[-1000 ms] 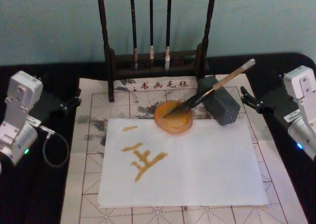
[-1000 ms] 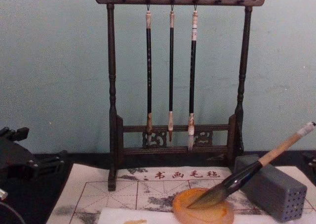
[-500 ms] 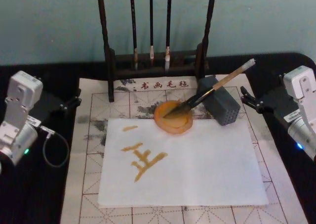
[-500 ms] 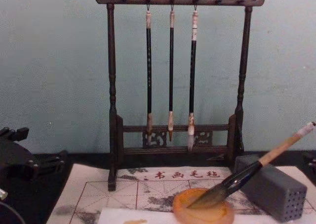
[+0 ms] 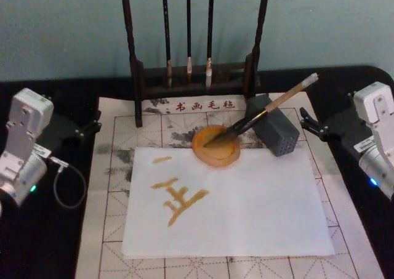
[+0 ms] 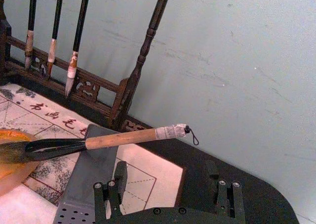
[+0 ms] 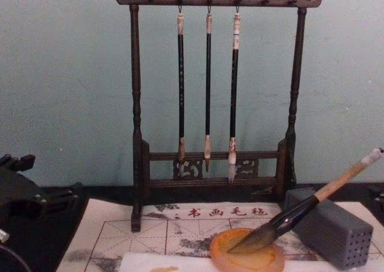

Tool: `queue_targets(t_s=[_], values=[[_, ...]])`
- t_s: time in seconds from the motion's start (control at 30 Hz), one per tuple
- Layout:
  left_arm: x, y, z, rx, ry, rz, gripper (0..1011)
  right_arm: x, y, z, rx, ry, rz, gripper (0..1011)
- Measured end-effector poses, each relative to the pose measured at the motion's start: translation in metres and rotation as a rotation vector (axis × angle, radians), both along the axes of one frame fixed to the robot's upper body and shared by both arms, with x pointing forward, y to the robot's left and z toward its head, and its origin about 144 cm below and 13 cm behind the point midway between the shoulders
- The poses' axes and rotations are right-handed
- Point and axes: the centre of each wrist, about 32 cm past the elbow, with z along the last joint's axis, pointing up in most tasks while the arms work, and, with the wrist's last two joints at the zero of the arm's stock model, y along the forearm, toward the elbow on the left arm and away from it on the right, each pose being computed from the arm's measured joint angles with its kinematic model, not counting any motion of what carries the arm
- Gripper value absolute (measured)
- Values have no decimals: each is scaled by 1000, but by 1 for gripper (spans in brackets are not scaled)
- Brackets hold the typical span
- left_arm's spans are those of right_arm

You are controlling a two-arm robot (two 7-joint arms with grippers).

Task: Pick up the brush from the inkstone, write on the paper, then place the brush back to its original position.

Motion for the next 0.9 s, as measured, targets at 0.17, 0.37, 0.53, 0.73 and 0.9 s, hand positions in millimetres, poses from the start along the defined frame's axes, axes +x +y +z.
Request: queue_targets(t_s=[0.17, 0.37, 0.53, 0.73, 0.9], values=[[0, 0, 0, 0, 0, 0, 1001, 0, 0, 0, 0, 0, 0, 1002], [0, 0, 0, 0, 0, 0, 1001, 0, 0, 0, 1, 0, 0, 1002], [0, 0, 0, 0, 0, 0, 1001, 0, -1, 2, 44, 16, 7, 1002], [0, 0, 0, 0, 0, 0, 1001, -2, -1, 5, 169, 79, 23, 1002], [0, 0, 0, 0, 0, 0, 1001, -1, -2, 9, 317, 156, 28, 1002]])
